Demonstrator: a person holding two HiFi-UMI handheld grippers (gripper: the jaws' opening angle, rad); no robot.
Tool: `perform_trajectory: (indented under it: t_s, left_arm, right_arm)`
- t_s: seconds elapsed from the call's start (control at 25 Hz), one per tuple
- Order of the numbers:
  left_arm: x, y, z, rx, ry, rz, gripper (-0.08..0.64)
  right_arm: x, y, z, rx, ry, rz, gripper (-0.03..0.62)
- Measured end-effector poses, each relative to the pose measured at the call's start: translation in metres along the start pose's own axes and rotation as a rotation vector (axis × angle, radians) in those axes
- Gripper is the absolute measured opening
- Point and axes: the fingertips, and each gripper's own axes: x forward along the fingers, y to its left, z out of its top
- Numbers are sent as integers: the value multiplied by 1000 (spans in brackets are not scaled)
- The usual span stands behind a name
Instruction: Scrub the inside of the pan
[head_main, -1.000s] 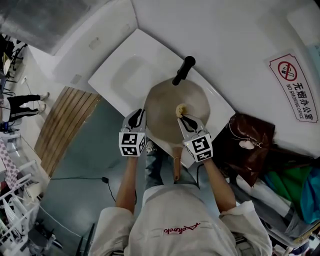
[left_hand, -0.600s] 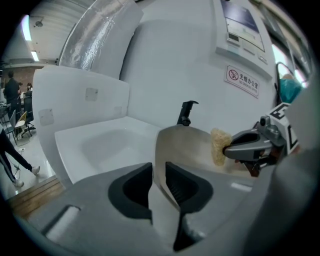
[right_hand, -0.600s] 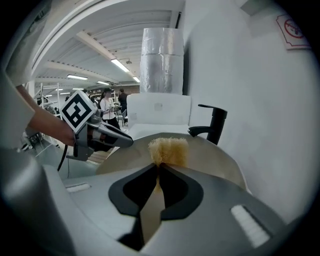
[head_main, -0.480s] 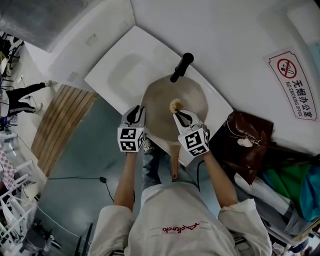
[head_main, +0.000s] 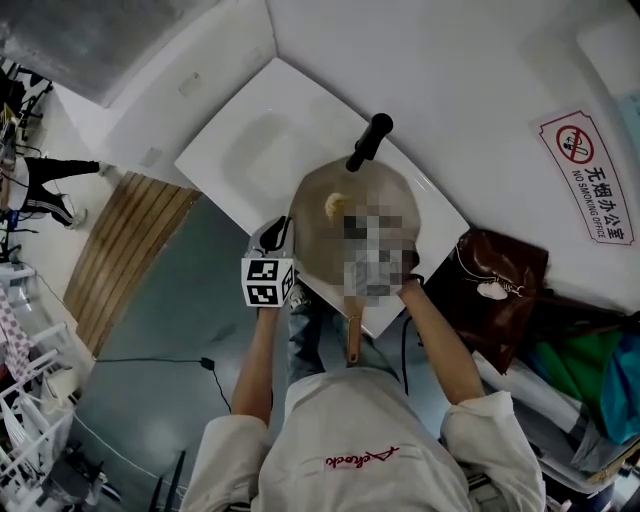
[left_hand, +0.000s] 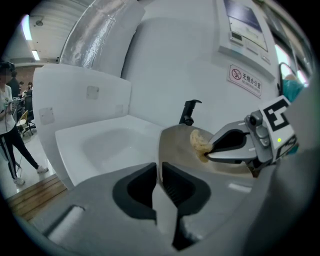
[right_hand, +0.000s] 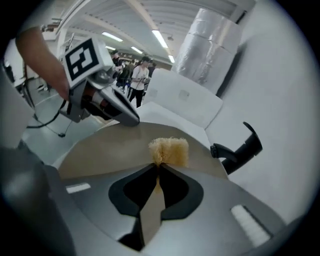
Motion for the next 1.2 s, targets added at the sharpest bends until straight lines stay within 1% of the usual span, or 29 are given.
perform_trajectory:
  t_s: [0.08, 0.24, 0.44, 0.6, 0.72, 0.88, 1.2]
  left_arm:
    - [0, 0, 0, -4, -3, 0, 38]
    - [0, 0, 1, -8, -7, -2, 38]
    - [0, 0, 0, -10, -8, -3, 38]
    - [0, 0, 1, -13, -9, -3, 38]
    - [1, 0, 0, -14, -5, -2, 38]
    - [0, 0, 0, -14, -3, -4, 38]
    - [1, 0, 0, -12, 1, -5, 38]
  right_arm:
    - [10, 4, -1, -97, 34, 3, 28]
    - [27, 9, -1, -207, 79, 16, 28]
    - [48, 16, -7, -400, 175, 33, 26]
    - [61, 17, -5, -512, 224, 33, 28]
    - [68, 19, -4, -543, 240, 44, 27]
    - [75, 24, -10, -559, 268, 70, 27]
    - [81, 16, -16, -557, 293, 72, 28]
